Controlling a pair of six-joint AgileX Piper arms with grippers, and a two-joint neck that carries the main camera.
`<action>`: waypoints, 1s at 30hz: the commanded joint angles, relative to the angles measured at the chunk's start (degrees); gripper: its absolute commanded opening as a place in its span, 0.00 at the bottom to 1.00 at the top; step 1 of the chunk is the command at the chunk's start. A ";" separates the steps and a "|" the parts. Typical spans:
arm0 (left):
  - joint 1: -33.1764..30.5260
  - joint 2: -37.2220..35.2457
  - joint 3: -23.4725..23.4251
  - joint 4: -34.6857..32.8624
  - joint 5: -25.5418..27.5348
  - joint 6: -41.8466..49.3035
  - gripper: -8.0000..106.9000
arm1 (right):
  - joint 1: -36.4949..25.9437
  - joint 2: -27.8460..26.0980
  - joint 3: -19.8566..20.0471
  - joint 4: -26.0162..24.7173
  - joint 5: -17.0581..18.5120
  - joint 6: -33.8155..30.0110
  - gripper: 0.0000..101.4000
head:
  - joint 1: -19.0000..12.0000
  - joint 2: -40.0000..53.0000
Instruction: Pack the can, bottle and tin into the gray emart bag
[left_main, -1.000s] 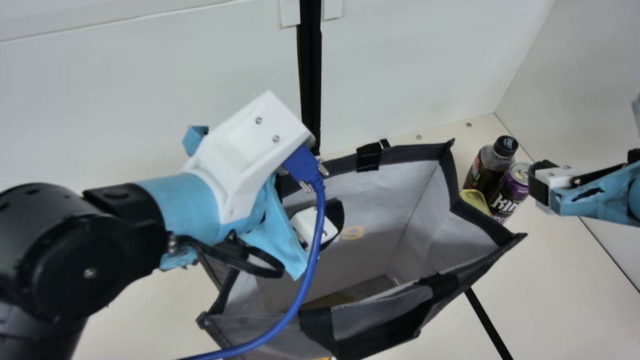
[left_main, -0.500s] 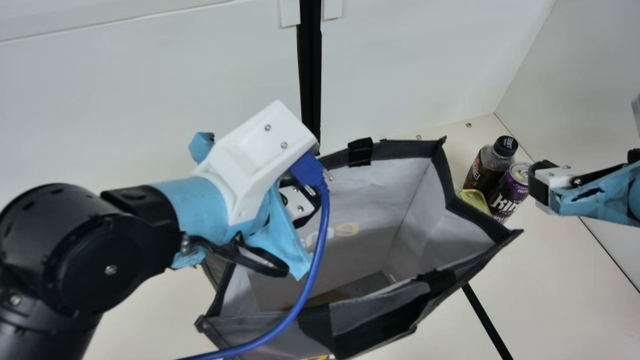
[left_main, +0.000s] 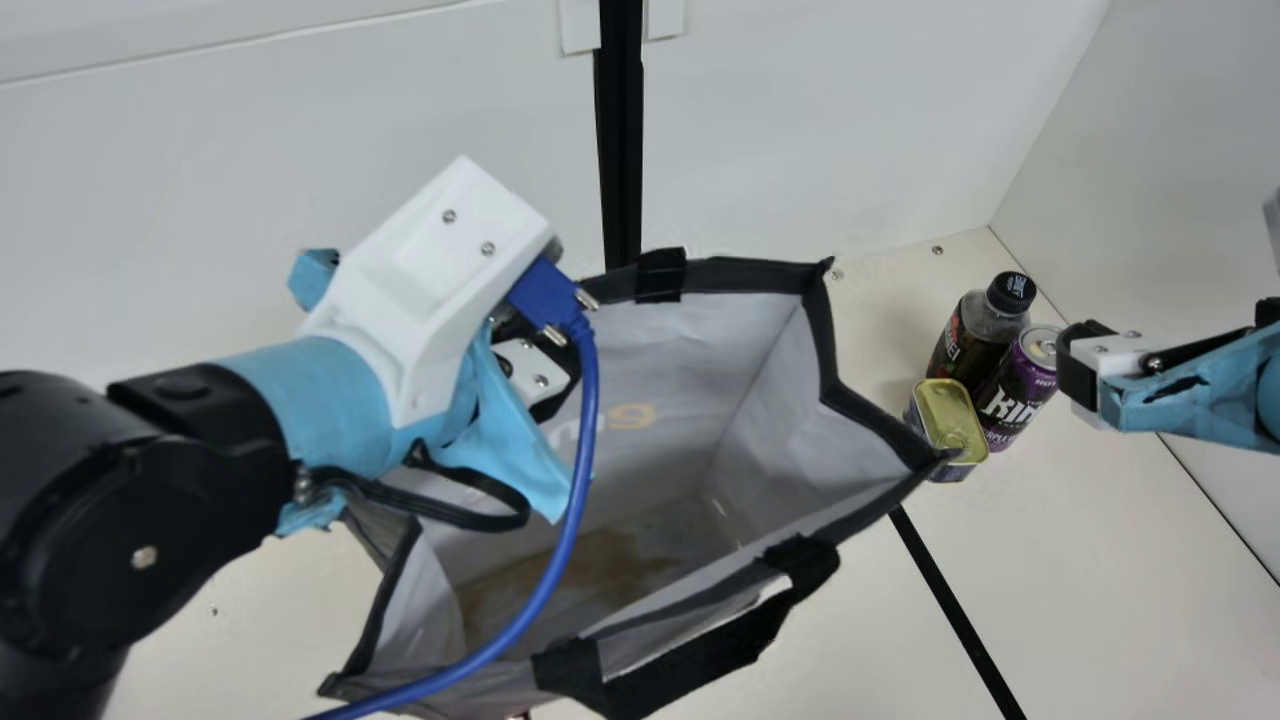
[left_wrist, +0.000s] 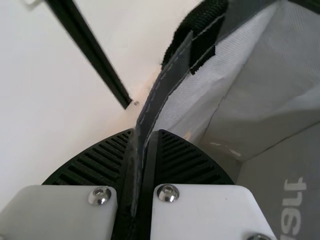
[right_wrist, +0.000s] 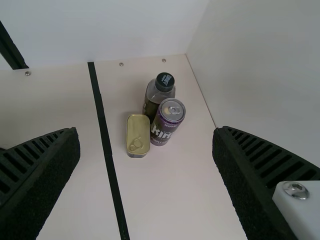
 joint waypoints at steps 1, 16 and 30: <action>0.20 -0.21 -0.32 1.88 0.00 -1.42 0.16 | 0.00 0.00 0.00 0.00 0.00 0.00 0.90 | -1.30 -0.05; 1.80 -3.51 -1.41 19.26 0.00 -13.61 0.16 | 0.00 0.00 0.00 0.00 0.00 0.00 0.90 | -1.30 -0.05; -0.38 -10.01 7.35 38.80 -2.22 -24.25 0.16 | 0.00 0.00 0.00 0.00 0.00 0.00 0.90 | -1.30 -0.05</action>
